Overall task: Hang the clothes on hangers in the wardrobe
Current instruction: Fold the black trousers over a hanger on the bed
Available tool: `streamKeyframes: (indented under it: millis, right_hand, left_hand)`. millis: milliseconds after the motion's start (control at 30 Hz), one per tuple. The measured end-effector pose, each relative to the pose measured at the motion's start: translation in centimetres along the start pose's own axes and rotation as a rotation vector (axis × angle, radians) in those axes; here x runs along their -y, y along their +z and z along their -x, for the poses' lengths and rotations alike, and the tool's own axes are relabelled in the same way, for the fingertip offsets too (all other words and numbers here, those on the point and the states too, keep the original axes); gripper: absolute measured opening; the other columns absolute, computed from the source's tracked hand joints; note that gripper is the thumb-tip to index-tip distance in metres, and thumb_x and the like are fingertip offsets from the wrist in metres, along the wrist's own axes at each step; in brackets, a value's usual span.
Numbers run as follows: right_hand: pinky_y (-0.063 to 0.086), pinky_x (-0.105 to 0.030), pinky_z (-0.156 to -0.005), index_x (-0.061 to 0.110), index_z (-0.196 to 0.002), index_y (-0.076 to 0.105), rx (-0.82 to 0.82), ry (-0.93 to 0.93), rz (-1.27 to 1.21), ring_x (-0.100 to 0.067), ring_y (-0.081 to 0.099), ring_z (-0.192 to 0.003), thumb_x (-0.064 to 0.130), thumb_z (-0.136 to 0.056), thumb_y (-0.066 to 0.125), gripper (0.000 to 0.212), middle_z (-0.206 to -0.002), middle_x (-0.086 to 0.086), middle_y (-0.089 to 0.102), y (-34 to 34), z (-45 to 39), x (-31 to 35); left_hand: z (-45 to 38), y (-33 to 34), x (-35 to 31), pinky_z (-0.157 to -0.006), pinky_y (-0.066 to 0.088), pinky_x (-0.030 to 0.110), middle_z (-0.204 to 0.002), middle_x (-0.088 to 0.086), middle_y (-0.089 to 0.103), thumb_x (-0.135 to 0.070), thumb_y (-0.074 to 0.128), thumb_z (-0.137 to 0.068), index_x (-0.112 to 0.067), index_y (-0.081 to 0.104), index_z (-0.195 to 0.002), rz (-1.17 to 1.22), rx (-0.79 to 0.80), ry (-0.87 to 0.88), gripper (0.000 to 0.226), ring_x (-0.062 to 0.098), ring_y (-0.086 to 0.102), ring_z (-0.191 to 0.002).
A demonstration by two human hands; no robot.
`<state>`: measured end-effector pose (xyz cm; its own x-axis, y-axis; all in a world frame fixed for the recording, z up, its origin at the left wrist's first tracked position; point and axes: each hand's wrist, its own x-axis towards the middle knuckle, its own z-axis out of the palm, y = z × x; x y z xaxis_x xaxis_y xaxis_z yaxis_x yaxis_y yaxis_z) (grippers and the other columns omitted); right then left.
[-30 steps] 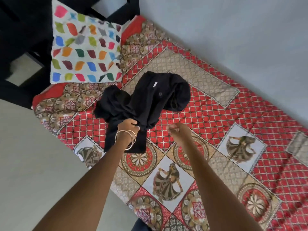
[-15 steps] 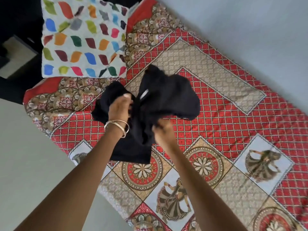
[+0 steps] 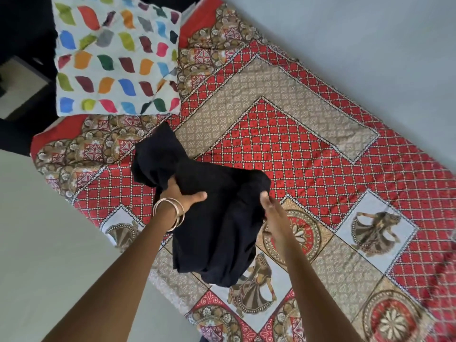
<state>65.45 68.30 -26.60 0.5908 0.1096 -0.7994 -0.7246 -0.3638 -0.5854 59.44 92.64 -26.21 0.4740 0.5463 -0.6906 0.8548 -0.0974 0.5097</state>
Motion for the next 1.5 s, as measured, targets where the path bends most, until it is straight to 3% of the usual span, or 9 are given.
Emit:
streamKeyframes:
  millis: [100, 300, 567, 800, 967, 1133, 1267, 1400, 1500]
  right_hand:
    - [0.04, -0.053, -0.104, 0.024, -0.139, 0.042, -0.162, 0.029, 0.283, -0.028, 0.049, -0.125, 0.086, -0.061, 0.059, 0.101, -0.133, -0.001, 0.052, 2.1, -0.9, 1.3]
    - [0.043, -0.029, -0.057, -0.003, -0.084, 0.055, -0.217, -0.02, -0.059, -0.025, 0.055, -0.075, -0.006, -0.081, 0.054, 0.004, -0.077, -0.009, 0.058, 0.9, -0.9, 3.7]
    - [0.056, -0.049, -0.079, -0.007, -0.124, 0.054, -0.038, -0.278, -0.777, -0.042, 0.064, -0.103, -0.008, -0.085, 0.056, 0.039, -0.116, -0.025, 0.063, -6.4, 7.4, 7.1]
    - [0.056, -0.038, -0.076, -0.014, -0.125, 0.05, 0.05, -0.74, -0.782, -0.036, 0.065, -0.101, -0.007, -0.088, 0.049, 0.038, -0.111, -0.024, 0.064, -12.3, 21.2, 17.0]
    - [0.051, -0.038, -0.076, 0.011, -0.111, 0.069, 0.291, -0.95, -0.528, -0.025, 0.065, -0.095, 0.029, -0.089, 0.049, 0.035, -0.105, -0.009, 0.069, -16.6, 33.3, 20.9]
    - [0.041, -0.038, -0.101, 0.022, -0.13, 0.058, 0.075, -1.056, -0.023, -0.008, 0.052, -0.125, 0.062, -0.09, 0.018, 0.069, -0.132, 0.006, 0.06, -20.9, 44.8, 22.6]
    - [0.049, -0.041, -0.094, 0.02, -0.123, 0.063, -0.357, -1.236, 0.134, 0.006, 0.059, -0.103, 0.06, -0.08, 0.063, 0.058, -0.116, 0.009, 0.066, -26.1, 48.3, 19.6]
    - [0.031, -0.063, -0.106, 0.05, -0.146, -0.004, -0.472, -0.767, 0.748, -0.035, 0.032, -0.135, 0.086, -0.024, 0.072, 0.149, -0.148, -0.008, 0.035, -31.1, 49.8, 11.6]
    - [0.035, -0.059, -0.104, 0.041, -0.148, -0.017, -0.442, -0.733, 0.648, -0.038, 0.039, -0.132, 0.064, -0.037, 0.087, 0.154, -0.147, -0.009, 0.04, -32.2, 48.3, 6.8]
  left_hand:
    - [-0.5, 1.1, 1.0, -0.1, 0.043, 0.042, -0.129, 0.017, 0.055, -0.021, 0.086, -0.065, -0.014, 0.038, -0.141, -0.175, 0.002, -0.018, 0.091, 0.038, 0.052, -0.117]
    - [0.3, 0.3, -0.8, -0.088, 0.048, 0.05, -0.11, 0.018, 0.06, -0.042, 0.072, -0.079, -0.004, 0.06, -0.105, -0.496, -0.254, 0.084, 0.047, 0.042, 0.056, -0.104]
    - [4.7, -1.6, -7.5, -0.097, 0.042, 0.042, -0.127, 0.017, 0.054, -0.036, 0.072, -0.081, -0.007, 0.051, -0.125, -0.176, -0.453, 0.101, 0.057, 0.033, 0.051, -0.116]
    - [24.9, -2.2, -23.0, -0.08, 0.053, 0.017, -0.111, -0.007, 0.067, -0.048, 0.071, -0.078, -0.027, 0.062, -0.121, 0.071, 0.333, 0.951, 0.048, 0.005, 0.064, -0.095]
    - [37.5, -3.5, -28.1, -0.096, 0.037, 0.017, -0.132, 0.003, 0.047, -0.069, 0.078, -0.043, -0.017, 0.034, -0.144, -0.221, 0.172, 1.193, 0.122, 0.016, 0.044, -0.121]
    - [47.0, -4.3, -31.8, -0.09, 0.048, 0.035, -0.119, 0.011, 0.063, -0.029, 0.075, -0.076, -0.018, 0.054, -0.127, -0.097, -0.251, 1.161, 0.056, 0.031, 0.058, -0.111]
    - [51.2, -4.8, -33.9, -0.079, 0.05, 0.034, -0.099, 0.013, 0.069, -0.023, 0.062, -0.086, -0.015, 0.07, -0.101, 0.093, -0.34, 1.071, 0.018, 0.033, 0.064, -0.096]
    - [58.3, -4.5, -33.8, -0.079, 0.045, 0.024, -0.101, 0.005, 0.071, -0.024, 0.065, -0.087, -0.022, 0.071, -0.104, 0.269, -0.307, 1.178, 0.018, 0.025, 0.064, -0.098]
    - [61.2, -4.2, -34.0, -0.084, 0.046, 0.021, -0.097, -0.001, 0.07, -0.025, 0.069, -0.084, -0.022, 0.071, -0.105, 0.374, -0.196, 1.245, 0.021, 0.019, 0.065, -0.097]
